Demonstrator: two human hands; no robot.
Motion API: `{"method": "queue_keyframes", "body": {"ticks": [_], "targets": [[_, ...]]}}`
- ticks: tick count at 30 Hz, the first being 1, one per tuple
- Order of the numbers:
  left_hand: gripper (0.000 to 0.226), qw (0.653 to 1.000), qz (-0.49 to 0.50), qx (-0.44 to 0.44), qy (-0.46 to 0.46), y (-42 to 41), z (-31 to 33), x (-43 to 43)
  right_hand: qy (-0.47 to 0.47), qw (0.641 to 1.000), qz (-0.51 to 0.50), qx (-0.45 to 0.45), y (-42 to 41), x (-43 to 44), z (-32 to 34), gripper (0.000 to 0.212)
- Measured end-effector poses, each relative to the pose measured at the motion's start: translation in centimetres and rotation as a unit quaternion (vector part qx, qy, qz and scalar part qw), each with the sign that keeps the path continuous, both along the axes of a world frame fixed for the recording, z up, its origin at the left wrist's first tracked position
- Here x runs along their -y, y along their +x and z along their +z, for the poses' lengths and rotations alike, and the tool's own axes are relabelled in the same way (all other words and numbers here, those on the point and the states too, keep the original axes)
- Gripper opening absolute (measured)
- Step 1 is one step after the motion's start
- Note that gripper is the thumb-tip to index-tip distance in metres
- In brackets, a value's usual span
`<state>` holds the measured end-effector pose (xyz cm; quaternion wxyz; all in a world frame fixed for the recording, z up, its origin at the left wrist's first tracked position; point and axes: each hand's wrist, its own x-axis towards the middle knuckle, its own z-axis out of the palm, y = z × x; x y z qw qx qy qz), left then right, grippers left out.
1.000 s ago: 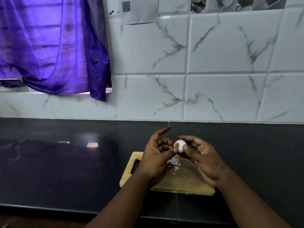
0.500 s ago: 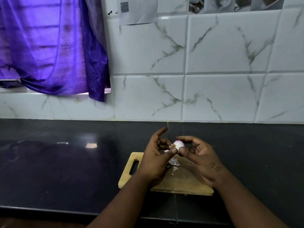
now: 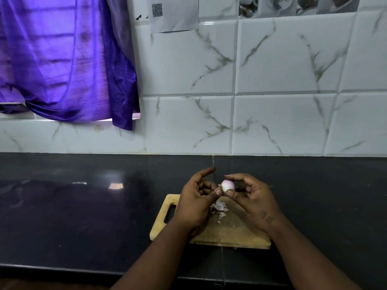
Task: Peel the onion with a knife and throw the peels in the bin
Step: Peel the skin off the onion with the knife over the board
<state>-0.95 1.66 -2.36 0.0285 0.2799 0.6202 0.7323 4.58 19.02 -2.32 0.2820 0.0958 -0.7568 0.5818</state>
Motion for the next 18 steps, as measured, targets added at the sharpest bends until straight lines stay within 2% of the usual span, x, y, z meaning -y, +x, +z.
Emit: {"method": "queue_keyframes", "body": {"ticks": [5, 10, 18], "targets": [[0.066, 0.999, 0.035, -0.005, -0.036, -0.25, -0.21, -0.20, 0.004, 1.000, 0.009, -0.002, -0.09, 0.04, -0.05, 0.036], [0.057, 0.999, 0.032, -0.013, -0.039, -0.09, -0.10, -0.11, 0.000, 1.000, 0.011, -0.004, -0.02, 0.12, 0.02, 0.039], [0.056, 0.999, 0.042, -0.009, 0.009, 0.00, 0.15, 0.10, 0.036, 0.999, 0.007, -0.017, 0.22, -0.02, 0.05, 0.040]]}}
